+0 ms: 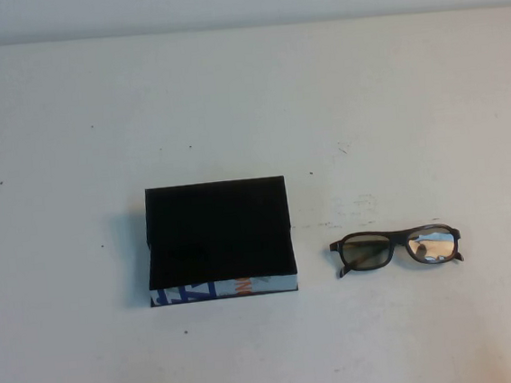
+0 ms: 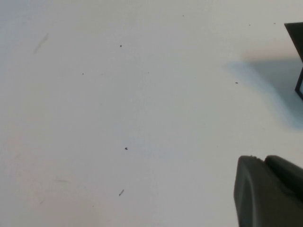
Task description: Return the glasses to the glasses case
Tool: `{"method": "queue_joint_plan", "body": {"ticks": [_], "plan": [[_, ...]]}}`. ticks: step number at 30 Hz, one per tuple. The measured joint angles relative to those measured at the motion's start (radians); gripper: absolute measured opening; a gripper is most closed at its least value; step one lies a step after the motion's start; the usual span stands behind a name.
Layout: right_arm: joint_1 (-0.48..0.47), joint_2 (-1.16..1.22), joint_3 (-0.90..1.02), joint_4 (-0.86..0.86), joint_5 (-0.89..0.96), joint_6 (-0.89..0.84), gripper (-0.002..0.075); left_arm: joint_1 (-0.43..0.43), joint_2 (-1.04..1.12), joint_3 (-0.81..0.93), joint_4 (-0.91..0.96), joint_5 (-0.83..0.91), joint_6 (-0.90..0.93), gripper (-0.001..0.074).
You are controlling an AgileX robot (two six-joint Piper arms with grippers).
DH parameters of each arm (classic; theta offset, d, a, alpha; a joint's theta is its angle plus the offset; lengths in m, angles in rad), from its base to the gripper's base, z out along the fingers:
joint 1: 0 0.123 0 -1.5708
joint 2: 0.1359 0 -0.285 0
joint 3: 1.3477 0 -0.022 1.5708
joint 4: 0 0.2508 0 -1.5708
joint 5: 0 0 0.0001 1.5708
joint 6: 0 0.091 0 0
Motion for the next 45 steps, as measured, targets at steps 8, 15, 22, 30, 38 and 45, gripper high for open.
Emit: {"method": "queue_joint_plan", "body": {"ticks": [8, 15, 22, 30, 38, 45], "plan": [[0.000, 0.000, 0.000, 0.504, -0.176, 0.000, -0.0011, 0.000, 0.000, 0.000, 0.000, 0.000, 0.000, -0.0004], [0.000, 0.000, 0.000, 0.714, -0.250, 0.000, -0.0011, 0.000, 0.000, 0.000, 0.000, 0.000, 0.000, -0.0004], [0.000, 0.010, -0.050, 0.754, -0.121, -0.054, -0.0011, 0.000, 0.000, 0.000, 0.000, 0.000, 0.000, -0.0004], [0.000, 0.387, -0.335, 0.623, 0.211, -0.205, -0.0011, 0.000, 0.000, 0.000, 0.000, 0.000, 0.000, -0.0004], [0.000, 0.803, -0.551, 0.472, 0.478, -0.374, -0.0011, 0.000, 0.000, 0.000, 0.000, 0.000, 0.000, -0.0004], [0.082, 0.971, -0.633, 0.392, 0.531, -0.433, -0.0011, 0.000, 0.000, 0.000, 0.000, 0.000, 0.000, -0.0004]]}}
